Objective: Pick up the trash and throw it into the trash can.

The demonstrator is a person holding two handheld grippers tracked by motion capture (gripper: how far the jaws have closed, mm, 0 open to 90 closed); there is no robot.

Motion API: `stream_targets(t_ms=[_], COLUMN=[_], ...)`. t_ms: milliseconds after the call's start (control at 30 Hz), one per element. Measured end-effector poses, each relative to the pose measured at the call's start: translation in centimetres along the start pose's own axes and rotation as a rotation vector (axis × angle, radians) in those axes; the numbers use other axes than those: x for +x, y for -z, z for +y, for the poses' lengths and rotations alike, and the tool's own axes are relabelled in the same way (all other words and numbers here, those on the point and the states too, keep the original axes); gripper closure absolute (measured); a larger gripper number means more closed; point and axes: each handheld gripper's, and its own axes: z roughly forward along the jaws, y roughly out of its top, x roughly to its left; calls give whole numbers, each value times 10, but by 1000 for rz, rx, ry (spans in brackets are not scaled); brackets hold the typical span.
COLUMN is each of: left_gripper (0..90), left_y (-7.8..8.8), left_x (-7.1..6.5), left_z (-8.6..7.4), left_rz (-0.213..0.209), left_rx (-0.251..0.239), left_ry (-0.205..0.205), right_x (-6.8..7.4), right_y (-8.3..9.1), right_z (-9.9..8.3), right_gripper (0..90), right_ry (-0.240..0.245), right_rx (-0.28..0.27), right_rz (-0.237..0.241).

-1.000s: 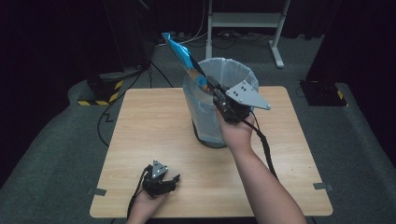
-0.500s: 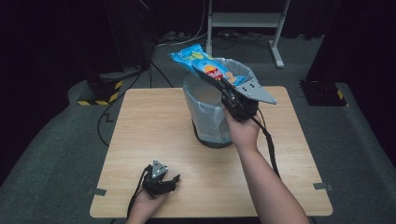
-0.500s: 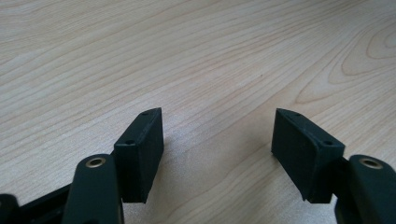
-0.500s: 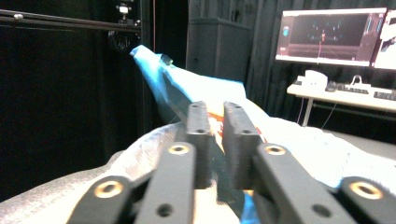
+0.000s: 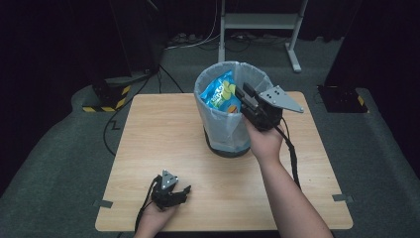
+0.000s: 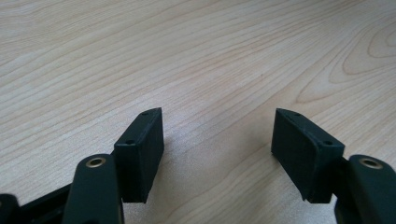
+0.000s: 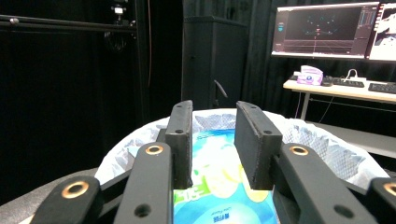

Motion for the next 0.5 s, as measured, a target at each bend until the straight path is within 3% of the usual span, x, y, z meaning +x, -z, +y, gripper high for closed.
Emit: stream_targets(t_ms=[300,500], left_gripper=[344,343], left_y=[0,0], left_x=[0,0], left_z=[0,0], left_rz=[-1,-1], left_rx=[3,5], left_ry=[-4,-7], right_x=[0,-1], right_y=[0,0], right_z=[-3,-6], right_gripper=[583,398], right_ry=[-3,8], right_rx=[19,8], right_rz=[1,8])
